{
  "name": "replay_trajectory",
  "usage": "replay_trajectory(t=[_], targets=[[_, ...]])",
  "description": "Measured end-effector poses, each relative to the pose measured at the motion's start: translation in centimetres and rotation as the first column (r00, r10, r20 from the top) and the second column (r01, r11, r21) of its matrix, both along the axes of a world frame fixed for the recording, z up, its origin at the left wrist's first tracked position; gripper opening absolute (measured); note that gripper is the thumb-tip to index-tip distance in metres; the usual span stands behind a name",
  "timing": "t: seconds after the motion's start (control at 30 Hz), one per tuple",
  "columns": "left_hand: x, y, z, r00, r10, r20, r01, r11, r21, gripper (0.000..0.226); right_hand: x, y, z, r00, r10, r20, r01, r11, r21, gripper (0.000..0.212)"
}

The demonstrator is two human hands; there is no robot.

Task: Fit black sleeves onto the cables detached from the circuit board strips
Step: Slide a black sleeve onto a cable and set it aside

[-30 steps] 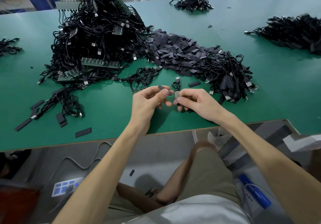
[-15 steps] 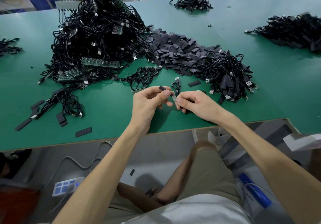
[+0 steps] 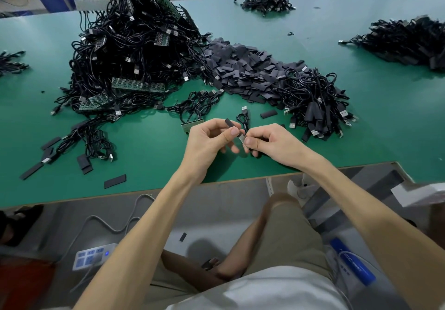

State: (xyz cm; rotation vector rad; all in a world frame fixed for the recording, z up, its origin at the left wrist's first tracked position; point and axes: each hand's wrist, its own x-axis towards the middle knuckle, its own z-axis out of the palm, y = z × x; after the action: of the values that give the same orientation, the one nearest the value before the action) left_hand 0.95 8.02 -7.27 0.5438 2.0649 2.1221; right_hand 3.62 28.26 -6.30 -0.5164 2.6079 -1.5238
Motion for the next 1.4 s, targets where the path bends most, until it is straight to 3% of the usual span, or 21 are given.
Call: replay_trajectory(t=[0.57, 0.83, 1.4], targets=[[0.38, 0.17, 0.22, 0.996, -0.048, -0.079, 0.045, 0.998, -0.044, 0.005, 0.00, 0.15, -0.02, 0.999, -0.029, 0.034, 0.031, 0.997, -0.076, 0.027], [0.28, 0.26, 0.07, 0.996, 0.089, 0.003, -0.089, 0.996, -0.007, 0.017, -0.07, 0.35, -0.02, 0.996, -0.017, 0.085, 0.041, 0.958, -0.285, 0.022], [0.54, 0.61, 0.33, 0.999, 0.046, -0.028, -0.049, 0.990, -0.135, 0.022, -0.22, 0.26, -0.47, 0.993, -0.109, 0.038, 0.115, 0.951, -0.286, 0.007]])
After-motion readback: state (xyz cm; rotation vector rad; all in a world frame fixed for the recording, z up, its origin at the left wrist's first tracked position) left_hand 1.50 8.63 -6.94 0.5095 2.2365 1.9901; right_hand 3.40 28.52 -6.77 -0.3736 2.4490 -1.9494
